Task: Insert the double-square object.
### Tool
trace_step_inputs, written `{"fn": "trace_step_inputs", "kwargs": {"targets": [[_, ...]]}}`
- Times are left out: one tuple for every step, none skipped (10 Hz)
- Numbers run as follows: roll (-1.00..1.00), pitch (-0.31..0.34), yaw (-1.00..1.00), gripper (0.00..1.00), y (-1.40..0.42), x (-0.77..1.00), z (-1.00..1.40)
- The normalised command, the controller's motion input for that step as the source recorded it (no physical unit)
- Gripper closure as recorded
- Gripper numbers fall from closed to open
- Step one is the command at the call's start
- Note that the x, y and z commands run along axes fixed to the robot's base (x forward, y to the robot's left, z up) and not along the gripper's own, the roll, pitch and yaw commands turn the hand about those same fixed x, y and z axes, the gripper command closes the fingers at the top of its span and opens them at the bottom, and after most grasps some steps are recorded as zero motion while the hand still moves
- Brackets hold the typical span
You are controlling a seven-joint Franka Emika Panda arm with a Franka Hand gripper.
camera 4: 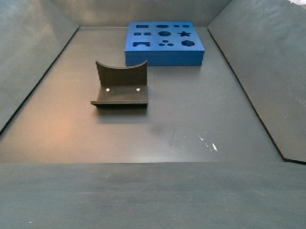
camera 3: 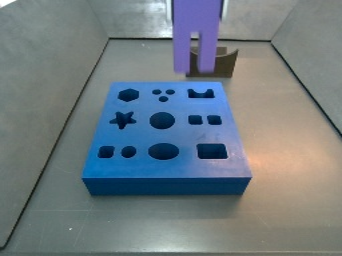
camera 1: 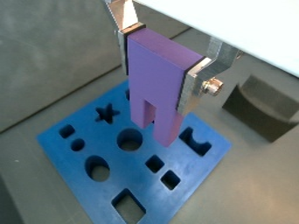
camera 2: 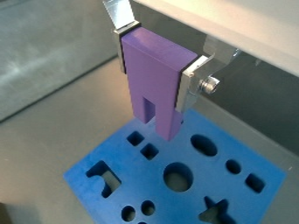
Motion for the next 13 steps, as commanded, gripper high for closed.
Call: {"fn": "trace_step_inputs", "kwargs": {"targets": [[0.20, 0.197, -0.28, 1.00, 0.00, 0.63, -0.70], [0.15, 0.146, -0.21, 1.00, 0.00, 0.51, -0.84], [0.05, 0.046, -0.13, 1.00, 0.00, 0.35, -0.64], [0.03, 0.050, -0.05, 1.00, 0.00, 0.30, -0.54], [0.04, 0.050, -0.04, 1.00, 0.00, 0.21, -0.52], [0.07, 0.037, 0.00, 1.00, 0.00, 0.05, -0.45], [0.00, 0.000, 0.00, 1.00, 0.00, 0.00, -0.03], [0.08, 0.000, 0.00, 1.00, 0.00, -0.05, -0.39], [0.06, 0.000, 0.00, 1.00, -0.01, 0.00, -0.45], [0.02, 0.013, 0.00, 1.00, 0.00, 0.09, -0.40], [0.00, 0.043, 0.00, 1.00, 0.00, 0.19, -0.32], [0.00, 0.044, 0.00, 1.00, 0.00, 0.26, -0.37], [0.00, 0.044, 0.00, 1.00, -0.03, 0.26, -0.35]]}}
